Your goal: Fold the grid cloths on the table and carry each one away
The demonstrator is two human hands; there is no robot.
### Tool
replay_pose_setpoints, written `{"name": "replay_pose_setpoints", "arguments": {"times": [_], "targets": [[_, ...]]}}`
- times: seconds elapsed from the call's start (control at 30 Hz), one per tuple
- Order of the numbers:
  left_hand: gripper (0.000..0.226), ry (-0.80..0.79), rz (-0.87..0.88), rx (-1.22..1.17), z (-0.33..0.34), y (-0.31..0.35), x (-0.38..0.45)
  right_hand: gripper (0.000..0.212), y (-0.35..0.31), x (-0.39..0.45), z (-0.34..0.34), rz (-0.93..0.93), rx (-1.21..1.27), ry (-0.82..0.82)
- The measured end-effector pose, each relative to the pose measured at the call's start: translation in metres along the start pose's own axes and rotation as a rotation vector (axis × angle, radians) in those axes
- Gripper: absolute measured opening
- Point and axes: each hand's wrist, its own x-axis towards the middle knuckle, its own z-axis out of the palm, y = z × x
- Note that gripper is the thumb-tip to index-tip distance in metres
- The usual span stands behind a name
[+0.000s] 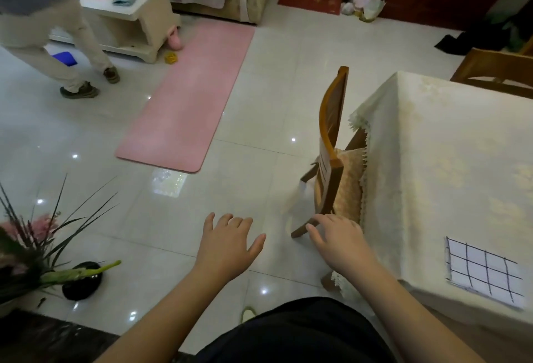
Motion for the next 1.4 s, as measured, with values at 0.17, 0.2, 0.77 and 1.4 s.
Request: {"name": "replay_pose_setpoints", "arguments": {"times": [0.17, 0.2, 0.77, 1.4], "targets": [[0.089, 0.007, -0.016, -0.018, -0.005, -0.020, 0.004, 0.048, -0.023, 0.010, -0.008, -0.049, -0.089, 0.030], [0.089, -0.002, -0.017, -0.016, -0.007, -0.024, 0.007, 0.049, -0.026, 0.014, -0.010, -0.058, -0.100, 0.040], [0.057, 0.258, 0.079, -0.052, -0.085, -0.077, 0.171, 0.084, -0.070, 0.183, -0.087, -0.133, -0.158, 0.097], [0.056, 0.374, 0.306, -0.029, -0.253, -0.169, 0.435, 0.066, -0.146, 0.414, -0.227, -0.048, -0.104, 0.173]]}}
